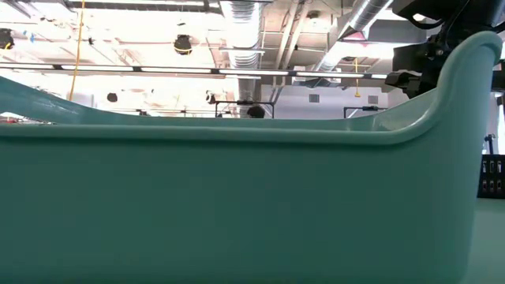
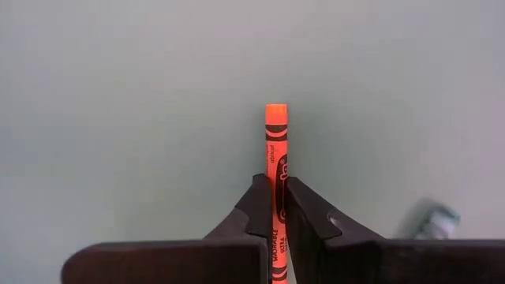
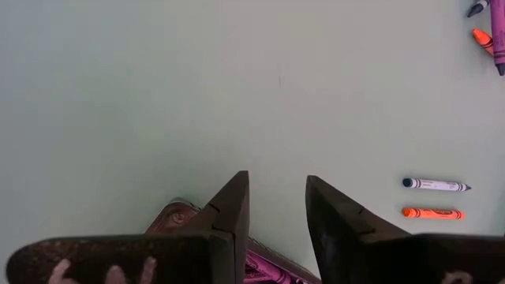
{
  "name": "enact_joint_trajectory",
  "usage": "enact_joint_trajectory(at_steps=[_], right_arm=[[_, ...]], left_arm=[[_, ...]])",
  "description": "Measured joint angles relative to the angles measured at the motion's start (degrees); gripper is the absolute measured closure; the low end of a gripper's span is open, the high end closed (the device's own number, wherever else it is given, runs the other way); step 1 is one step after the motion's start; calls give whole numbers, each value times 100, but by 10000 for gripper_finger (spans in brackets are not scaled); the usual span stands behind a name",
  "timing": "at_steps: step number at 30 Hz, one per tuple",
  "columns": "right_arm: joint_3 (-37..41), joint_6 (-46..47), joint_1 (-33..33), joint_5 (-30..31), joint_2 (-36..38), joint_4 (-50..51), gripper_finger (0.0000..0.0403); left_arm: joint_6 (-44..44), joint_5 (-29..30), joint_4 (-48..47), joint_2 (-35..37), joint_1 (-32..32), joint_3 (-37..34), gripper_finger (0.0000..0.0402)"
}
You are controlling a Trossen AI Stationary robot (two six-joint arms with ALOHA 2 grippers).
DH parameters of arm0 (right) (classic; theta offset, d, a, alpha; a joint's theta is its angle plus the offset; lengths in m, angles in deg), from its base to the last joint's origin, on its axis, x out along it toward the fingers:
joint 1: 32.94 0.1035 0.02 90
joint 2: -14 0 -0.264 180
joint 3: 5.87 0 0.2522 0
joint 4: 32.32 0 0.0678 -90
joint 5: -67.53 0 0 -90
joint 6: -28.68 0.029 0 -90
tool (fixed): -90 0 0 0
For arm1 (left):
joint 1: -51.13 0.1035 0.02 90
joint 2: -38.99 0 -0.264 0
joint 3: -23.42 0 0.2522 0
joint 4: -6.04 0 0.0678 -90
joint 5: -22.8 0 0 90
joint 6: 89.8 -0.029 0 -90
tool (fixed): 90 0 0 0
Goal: Sort crayons
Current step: Put the orange crayon into the orange bin
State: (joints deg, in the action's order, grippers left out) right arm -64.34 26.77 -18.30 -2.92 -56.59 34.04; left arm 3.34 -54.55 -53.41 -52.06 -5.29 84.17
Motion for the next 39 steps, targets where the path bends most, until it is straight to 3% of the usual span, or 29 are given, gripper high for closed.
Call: enact_joint_trajectory(at_steps=[7, 27, 32, 39], right_arm=[[0, -2, -1, 0, 0, 2, 285], [2, -2, 1, 2, 2, -32, 285], [2, -2, 0, 1, 1, -96, 285], [2, -2, 1, 2, 2, -128, 285]], left_arm=[[-1464, 501, -27, 1, 700, 273, 401], [-7003, 1324, -73, 3, 3338, 1770, 401], [-8343, 1285, 230, 6, 3901, 1999, 401], [-9669, 805, 1076, 5, 4696, 2032, 401]])
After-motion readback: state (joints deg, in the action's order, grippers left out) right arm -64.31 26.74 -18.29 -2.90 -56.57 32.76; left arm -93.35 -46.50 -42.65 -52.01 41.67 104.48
